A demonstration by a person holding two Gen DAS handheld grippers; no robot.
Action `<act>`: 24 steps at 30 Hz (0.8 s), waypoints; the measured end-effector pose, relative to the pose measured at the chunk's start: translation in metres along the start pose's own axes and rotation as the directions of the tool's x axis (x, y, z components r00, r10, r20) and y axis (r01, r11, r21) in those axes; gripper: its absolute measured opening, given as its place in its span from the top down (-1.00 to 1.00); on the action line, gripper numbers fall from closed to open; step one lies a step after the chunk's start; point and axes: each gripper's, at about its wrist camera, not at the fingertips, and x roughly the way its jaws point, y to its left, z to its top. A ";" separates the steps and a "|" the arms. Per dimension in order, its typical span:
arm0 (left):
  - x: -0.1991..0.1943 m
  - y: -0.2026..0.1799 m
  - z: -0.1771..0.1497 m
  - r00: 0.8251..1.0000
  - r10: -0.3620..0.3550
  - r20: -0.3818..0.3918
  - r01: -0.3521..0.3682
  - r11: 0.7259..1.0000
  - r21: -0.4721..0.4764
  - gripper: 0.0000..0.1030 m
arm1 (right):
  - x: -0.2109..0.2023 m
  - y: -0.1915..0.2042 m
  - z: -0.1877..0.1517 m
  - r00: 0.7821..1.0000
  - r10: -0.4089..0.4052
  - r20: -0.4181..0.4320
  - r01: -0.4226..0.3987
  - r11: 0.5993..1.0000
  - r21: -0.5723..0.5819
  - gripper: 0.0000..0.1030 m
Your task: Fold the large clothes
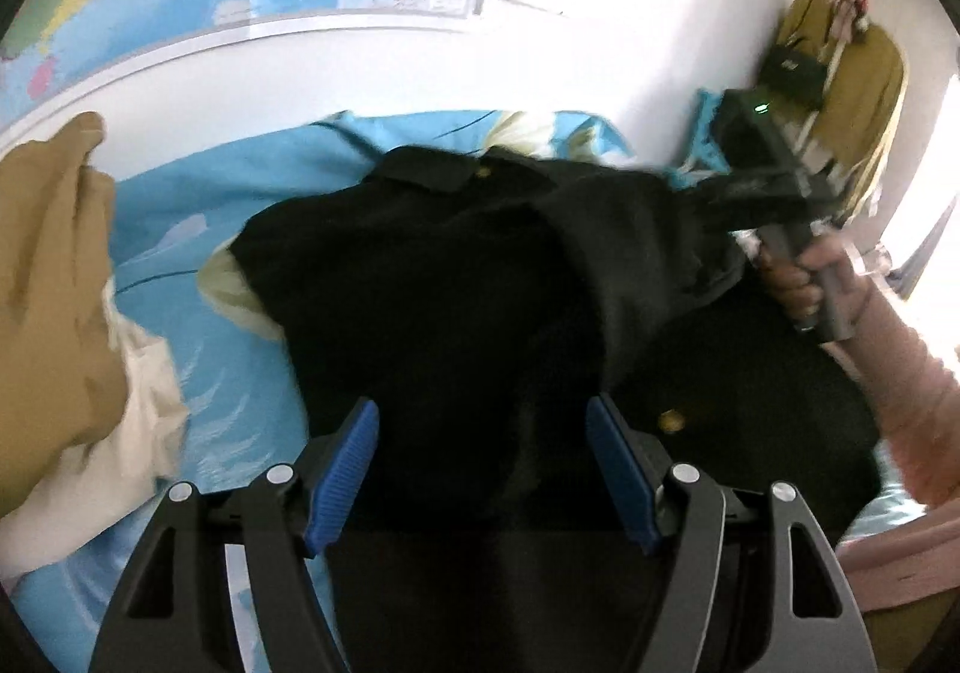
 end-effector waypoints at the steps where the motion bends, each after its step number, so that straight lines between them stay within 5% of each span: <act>1: -0.001 -0.001 0.004 1.000 -0.024 0.007 0.024 1.000 -0.004 -0.34 | -0.003 0.011 0.006 1.000 -0.007 0.018 0.007 0.999 -0.051 0.79; 5: 0.003 -0.018 0.026 0.990 -0.136 0.037 0.135 0.991 0.020 -0.34 | -0.034 0.055 0.029 0.987 -0.047 0.151 0.081 0.972 -0.222 0.80; 8: 0.017 -0.033 0.041 0.982 -0.188 0.027 0.187 0.981 0.048 -0.34 | -0.073 0.093 0.032 0.956 -0.047 0.291 0.159 0.913 -0.375 0.77; 10: 0.035 -0.045 0.050 0.985 -0.172 -0.004 0.172 0.983 0.058 -0.30 | -0.097 0.108 0.019 0.938 -0.047 0.344 0.214 0.859 -0.465 0.52; 13: 0.053 -0.056 0.049 0.985 -0.168 -0.047 0.171 0.982 0.083 0.68 | -0.119 0.102 -0.005 0.931 -0.062 0.359 0.251 0.823 -0.510 0.30; 14: 0.058 -0.061 0.045 0.982 -0.179 -0.062 0.184 0.978 0.098 0.73 | -0.125 0.092 -0.018 0.937 -0.085 0.340 0.259 0.820 -0.510 0.29; 21: 0.070 -0.087 0.018 0.969 -0.191 -0.160 0.220 0.956 0.192 0.68 | -0.116 0.022 -0.065 0.961 -0.231 0.151 0.268 0.911 -0.312 -0.32; 24: 0.066 -0.084 0.021 0.975 -0.172 -0.141 0.196 0.964 0.179 0.33 | -0.110 0.015 -0.044 0.960 -0.214 0.177 0.249 0.946 -0.207 -0.65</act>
